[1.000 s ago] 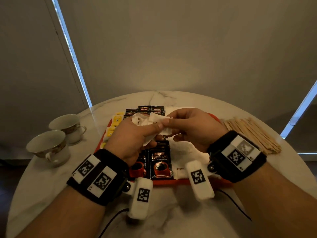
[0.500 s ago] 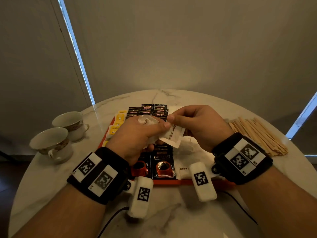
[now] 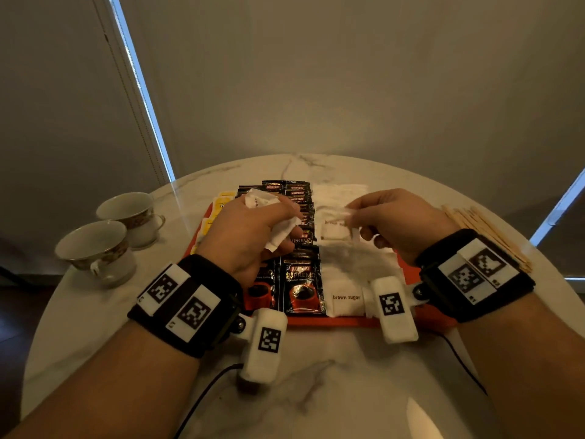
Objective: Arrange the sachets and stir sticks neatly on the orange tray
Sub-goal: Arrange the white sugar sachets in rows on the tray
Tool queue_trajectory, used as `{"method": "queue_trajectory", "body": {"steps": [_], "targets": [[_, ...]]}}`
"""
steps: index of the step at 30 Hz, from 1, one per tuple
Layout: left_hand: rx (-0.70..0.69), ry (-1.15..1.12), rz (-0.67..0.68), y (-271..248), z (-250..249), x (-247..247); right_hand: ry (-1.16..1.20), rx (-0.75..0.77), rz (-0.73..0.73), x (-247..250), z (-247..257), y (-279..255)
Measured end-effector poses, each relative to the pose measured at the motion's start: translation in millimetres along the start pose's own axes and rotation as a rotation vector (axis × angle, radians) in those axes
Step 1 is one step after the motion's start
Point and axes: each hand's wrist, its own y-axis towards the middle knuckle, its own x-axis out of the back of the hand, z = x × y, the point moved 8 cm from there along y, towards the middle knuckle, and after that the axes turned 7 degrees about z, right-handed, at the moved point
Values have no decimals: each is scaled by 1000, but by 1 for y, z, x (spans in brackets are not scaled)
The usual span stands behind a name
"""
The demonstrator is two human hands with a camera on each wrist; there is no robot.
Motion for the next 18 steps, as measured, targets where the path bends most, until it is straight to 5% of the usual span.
{"method": "queue_trajectory", "body": {"steps": [9, 18], "targets": [[12, -35, -41, 3, 1, 8, -242, -206, 118, -7, -24, -1], [14, -47, -46, 3, 1, 8, -363, -197, 104, -8, -19, -5]]}}
